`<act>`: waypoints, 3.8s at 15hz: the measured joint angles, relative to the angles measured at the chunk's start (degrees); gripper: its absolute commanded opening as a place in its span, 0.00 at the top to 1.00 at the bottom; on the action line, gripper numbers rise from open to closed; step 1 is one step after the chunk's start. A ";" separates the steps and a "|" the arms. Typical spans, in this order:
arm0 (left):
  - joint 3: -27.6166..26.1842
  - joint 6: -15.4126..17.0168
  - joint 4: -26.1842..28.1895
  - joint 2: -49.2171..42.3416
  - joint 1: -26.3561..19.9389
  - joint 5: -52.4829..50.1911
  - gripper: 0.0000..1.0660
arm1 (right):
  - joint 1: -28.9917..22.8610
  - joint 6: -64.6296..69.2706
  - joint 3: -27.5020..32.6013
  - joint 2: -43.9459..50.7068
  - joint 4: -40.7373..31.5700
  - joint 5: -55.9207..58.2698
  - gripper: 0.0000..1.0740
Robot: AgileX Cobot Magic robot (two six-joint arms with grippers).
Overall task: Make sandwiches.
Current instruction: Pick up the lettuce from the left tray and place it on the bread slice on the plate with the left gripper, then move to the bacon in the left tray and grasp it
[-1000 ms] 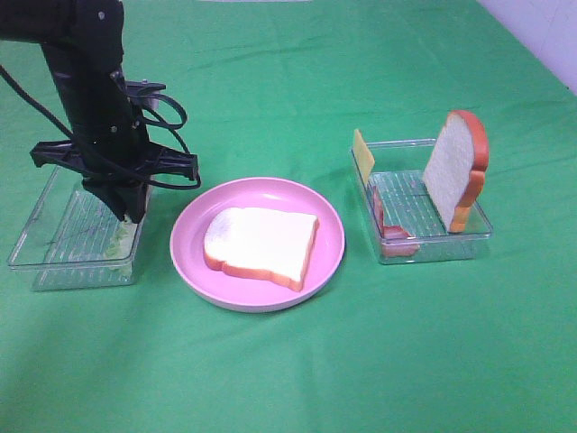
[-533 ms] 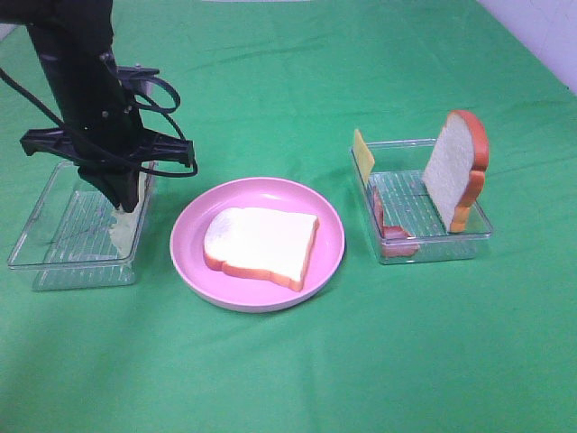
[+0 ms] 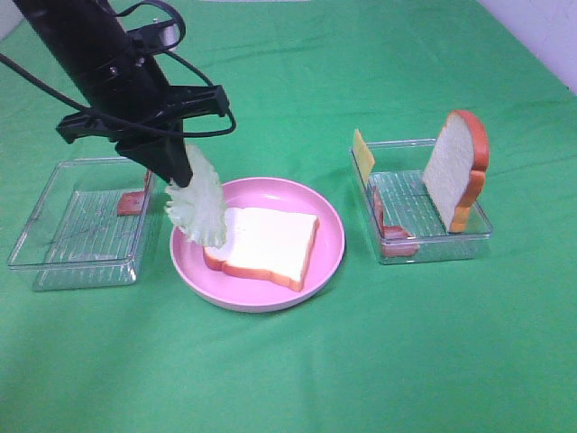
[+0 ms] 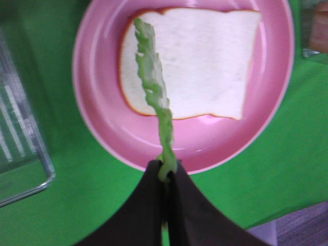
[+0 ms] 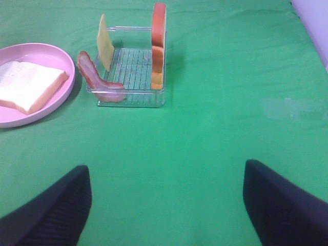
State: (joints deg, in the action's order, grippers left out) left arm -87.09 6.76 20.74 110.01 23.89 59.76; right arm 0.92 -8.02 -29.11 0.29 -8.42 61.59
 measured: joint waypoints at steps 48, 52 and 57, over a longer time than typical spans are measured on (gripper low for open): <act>-14.73 6.19 -18.33 7.73 -3.90 6.88 0.24 | 0.00 0.00 0.00 0.00 0.00 0.00 0.28; -14.73 6.88 -19.54 9.85 -3.95 4.13 0.24 | 0.00 0.00 0.00 0.00 -0.06 0.00 0.28; -14.73 8.59 -22.86 14.84 -3.95 0.11 0.25 | 0.00 0.00 0.00 0.00 -0.11 0.00 0.28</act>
State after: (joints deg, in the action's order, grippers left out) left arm -101.81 15.36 -2.12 124.85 19.94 59.87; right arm 0.92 -8.02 -29.11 0.29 -8.54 61.59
